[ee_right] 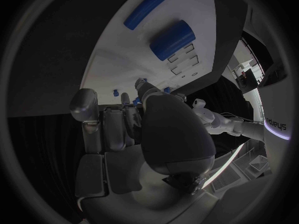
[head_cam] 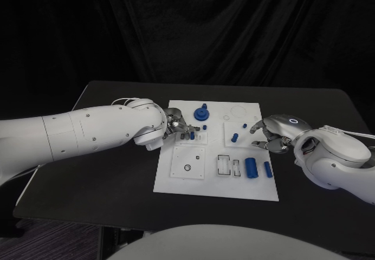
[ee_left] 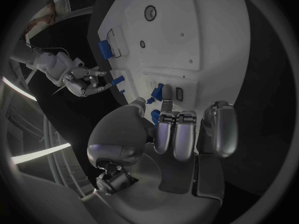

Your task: Assemble the parts on the task board

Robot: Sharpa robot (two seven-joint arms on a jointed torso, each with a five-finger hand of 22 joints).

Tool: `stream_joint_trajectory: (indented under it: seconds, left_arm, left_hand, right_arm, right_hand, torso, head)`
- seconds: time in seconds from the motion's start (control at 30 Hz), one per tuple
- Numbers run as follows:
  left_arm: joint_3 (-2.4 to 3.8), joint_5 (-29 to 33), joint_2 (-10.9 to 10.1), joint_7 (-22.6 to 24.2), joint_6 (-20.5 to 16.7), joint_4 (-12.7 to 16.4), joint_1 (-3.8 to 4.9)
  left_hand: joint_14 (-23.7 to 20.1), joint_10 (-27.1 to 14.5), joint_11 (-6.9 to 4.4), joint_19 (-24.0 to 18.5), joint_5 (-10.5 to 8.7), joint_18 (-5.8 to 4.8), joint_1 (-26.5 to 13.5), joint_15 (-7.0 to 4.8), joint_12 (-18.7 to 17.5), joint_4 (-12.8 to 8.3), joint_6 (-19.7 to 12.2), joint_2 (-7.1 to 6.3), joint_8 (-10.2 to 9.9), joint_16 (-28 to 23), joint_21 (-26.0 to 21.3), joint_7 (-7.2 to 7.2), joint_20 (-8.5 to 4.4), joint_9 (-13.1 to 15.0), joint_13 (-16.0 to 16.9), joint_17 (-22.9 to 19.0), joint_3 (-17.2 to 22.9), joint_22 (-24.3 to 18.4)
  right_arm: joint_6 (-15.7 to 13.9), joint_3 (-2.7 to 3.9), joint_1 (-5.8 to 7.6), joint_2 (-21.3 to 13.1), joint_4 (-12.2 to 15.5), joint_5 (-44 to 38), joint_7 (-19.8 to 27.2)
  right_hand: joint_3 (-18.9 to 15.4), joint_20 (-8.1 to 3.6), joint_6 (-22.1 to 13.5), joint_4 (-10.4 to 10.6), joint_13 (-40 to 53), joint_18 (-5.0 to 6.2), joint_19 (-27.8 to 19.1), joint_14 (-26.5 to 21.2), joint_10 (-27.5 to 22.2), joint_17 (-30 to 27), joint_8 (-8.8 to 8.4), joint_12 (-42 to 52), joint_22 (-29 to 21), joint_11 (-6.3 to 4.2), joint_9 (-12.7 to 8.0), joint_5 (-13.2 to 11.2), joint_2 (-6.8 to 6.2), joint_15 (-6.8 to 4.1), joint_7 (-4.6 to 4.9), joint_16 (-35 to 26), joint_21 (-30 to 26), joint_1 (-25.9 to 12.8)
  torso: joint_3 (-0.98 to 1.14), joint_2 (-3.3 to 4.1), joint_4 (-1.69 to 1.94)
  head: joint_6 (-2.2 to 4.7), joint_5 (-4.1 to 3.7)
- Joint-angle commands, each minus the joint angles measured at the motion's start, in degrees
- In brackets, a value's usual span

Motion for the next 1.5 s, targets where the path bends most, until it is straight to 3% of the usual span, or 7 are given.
stream_joint_trajectory:
  seconds: [0.03, 0.2, 0.43, 0.77, 1.13, 1.33, 1.5]
  left_arm:
    - [-0.48, 0.0, 0.0, -0.7, 1.2, -0.2, -0.76]
    - [-0.48, 0.0, -0.1, -0.1, 0.7, -0.1, -0.82]
    - [-0.48, 0.0, -0.6, 1.8, -1.9, 0.2, -0.87]
    - [-0.47, -0.4, -4.9, 3.9, -8.6, 6.0, -0.26]
    - [-0.46, -2.6, -6.3, 3.5, -6.5, 7.5, 4.69]
    - [-0.46, -2.7, -4.5, 2.7, -2.0, 4.9, 5.57]
    - [-0.46, -2.7, -2.6, 1.7, 1.5, 2.2, 5.78]
  left_hand:
    - [6.0, 6.0, 0.51, -0.1, -0.2, 1.11, -0.7, 0.22, 0.2, 0.0, -0.2, 0.08, 0.1, 0.2, -0.5, 0.51, 0.18, 0.0, 15.1, 15.1, -0.3, 9.6]
    - [6.0, 6.0, 0.5, -0.1, 0.92, 1.11, -0.3, 0.24, 0.2, -0.2, -0.2, 1.42, 0.2, 0.2, -0.5, 0.49, 0.19, 0.2, 15.1, 15.1, -0.7, 9.7]
    - [6.0, 6.0, 0.35, 0.0, 8.57, 1.09, 1.5, 0.12, 0.2, -0.2, -0.2, 4.42, 0.7, 0.2, -0.5, 0.31, 0.11, 0.6, 15.1, 15.1, -1.3, 10.0]
    - [6.0, 6.0, -0.06, 1.1, 15.42, 0.71, 9.6, -0.29, 0.2, -2.8, -2.0, 2.36, 3.4, 0.2, 0.9, -0.07, -0.3, 3.1, 15.1, 15.1, -1.1, 10.9]
    - [6.0, 6.0, -0.01, 1.5, 12.99, 0.58, 11.4, -0.27, 0.2, -1.5, -3.8, 1.9, 5.7, 0.2, 1.2, 0.0, -0.32, 5.4, 15.1, 15.1, -1.9, 11.2]
    - [6.0, 6.0, -0.04, 1.4, 11.53, 0.62, 12.8, -0.28, 0.2, -1.5, -4.2, 2.03, 6.6, 0.2, 1.0, -0.06, -0.3, 6.1, 15.1, 15.1, -2.0, 11.2]
    - [6.0, 6.0, -0.12, 1.4, 7.03, 0.62, 13.4, -0.33, 0.2, -1.1, -4.1, 2.36, 7.5, 0.2, 1.0, -0.15, -0.35, 6.5, 15.1, 15.1, -2.0, 11.3]
  right_arm:
    - [0.6, 0.02, -0.13, 0.0, 0.1, -0.2, -1.0]
    - [0.6, 0.02, -0.13, -0.1, 0.1, -0.2, -1.0]
    - [0.5, 0.02, -0.13, -0.2, 0.1, -0.2, -1.1]
    - [-0.5, 0.02, -0.13, -0.7, 0.3, -0.2, -1.0]
    - [-1.6, 0.03, -0.1, -0.5, 0.0, -0.2, -0.9]
    - [-2.0, 0.03, -0.09, -0.5, 0.0, -0.2, -0.7]
    - [-2.2, 0.04, -0.09, -0.6, -0.1, -0.2, -0.7]
  right_hand:
    - [0.1, 0.02, 0.5, 0.3, 1.9, 0.45, -0.3, -0.3, -0.3, 3.7, -0.27, -0.2, 6.7, 0.06, -0.1, -0.2, -0.07, 0.07, 0.07, -0.4, -0.4, -0.2]
    - [0.2, 0.02, 0.5, 0.3, 1.9, 0.46, -0.3, -0.4, -0.3, 3.7, -0.27, -0.2, 6.7, 0.04, -0.1, -0.1, 0.03, 0.06, 0.06, -0.4, -0.4, -0.1]
    - [0.2, 0.02, 0.6, 0.3, 1.9, 0.47, -0.3, -0.4, -0.3, 3.7, -0.28, -0.2, 6.7, 0.04, -0.2, -0.1, 0.12, 0.05, 0.07, -0.4, -0.5, -0.1]
    - [0.3, 0.01, 0.6, 0.3, 1.9, 0.49, -0.3, -0.3, -0.3, 3.7, -0.3, -0.2, 6.6, 0.05, -0.2, 0.0, 0.21, 0.05, 0.1, -0.4, -0.6, 0.0]
    - [0.3, 0.0, 0.6, 0.4, 1.9, 0.45, -0.2, -0.3, -0.3, 3.7, -0.32, -0.2, 6.7, 0.06, -0.3, 0.1, 0.23, 0.05, 0.11, -0.4, -0.4, -0.1]
    - [0.3, 0.0, 0.6, 0.4, 2.0, 0.43, -0.2, -0.2, -0.2, 3.8, -0.33, -0.2, 6.7, 0.07, -0.3, 0.2, 0.26, 0.05, 0.11, -0.3, -0.4, -0.1]
    - [0.3, 0.0, 0.7, 0.5, 2.0, 0.42, -0.1, -0.2, -0.2, 3.9, -0.34, -0.2, 6.7, 0.06, -0.3, 0.4, 0.3, 0.05, 0.1, -0.3, -0.3, -0.2]
  torso:
    - [0.0, 0.01, 0.0]
    - [0.0, 0.01, 0.01]
    - [0.0, 0.0, 0.01]
    - [0.0, -0.01, 0.01]
    - [0.11, -0.19, 0.02]
    - [0.36, -0.39, -0.11]
    - [0.43, -0.29, -0.38]
  head:
    - [0.01, 0.05]
    - [0.01, 0.04]
    - [0.01, 0.04]
    - [0.01, 0.14]
    - [0.01, 0.11]
    - [0.01, -0.06]
    - [0.01, -0.33]
